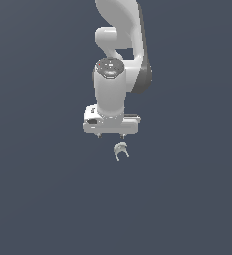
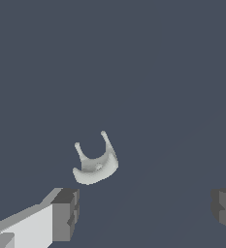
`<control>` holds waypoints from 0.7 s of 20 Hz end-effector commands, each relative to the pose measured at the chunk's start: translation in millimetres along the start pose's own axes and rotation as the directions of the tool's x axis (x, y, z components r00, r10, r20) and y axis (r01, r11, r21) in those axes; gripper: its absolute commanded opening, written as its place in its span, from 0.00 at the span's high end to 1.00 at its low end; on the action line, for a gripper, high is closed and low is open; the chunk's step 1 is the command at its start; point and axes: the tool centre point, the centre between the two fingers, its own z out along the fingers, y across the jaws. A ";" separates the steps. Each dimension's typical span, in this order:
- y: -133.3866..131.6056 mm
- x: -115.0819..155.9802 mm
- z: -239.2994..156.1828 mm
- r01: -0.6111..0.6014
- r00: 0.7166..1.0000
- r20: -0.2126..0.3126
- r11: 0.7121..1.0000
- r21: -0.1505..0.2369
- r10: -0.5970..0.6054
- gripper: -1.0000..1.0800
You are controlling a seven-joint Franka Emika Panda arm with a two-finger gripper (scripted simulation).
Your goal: Pick up the object and move it to a goal position.
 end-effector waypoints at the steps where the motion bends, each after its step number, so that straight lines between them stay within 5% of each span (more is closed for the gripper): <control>1: 0.0 0.0 0.0 0.000 1.000 0.000 1.000 0.000 0.000 0.04; 14: 7.6 -8.1 7.5 0.011 1.000 0.024 1.000 0.010 -0.012 0.04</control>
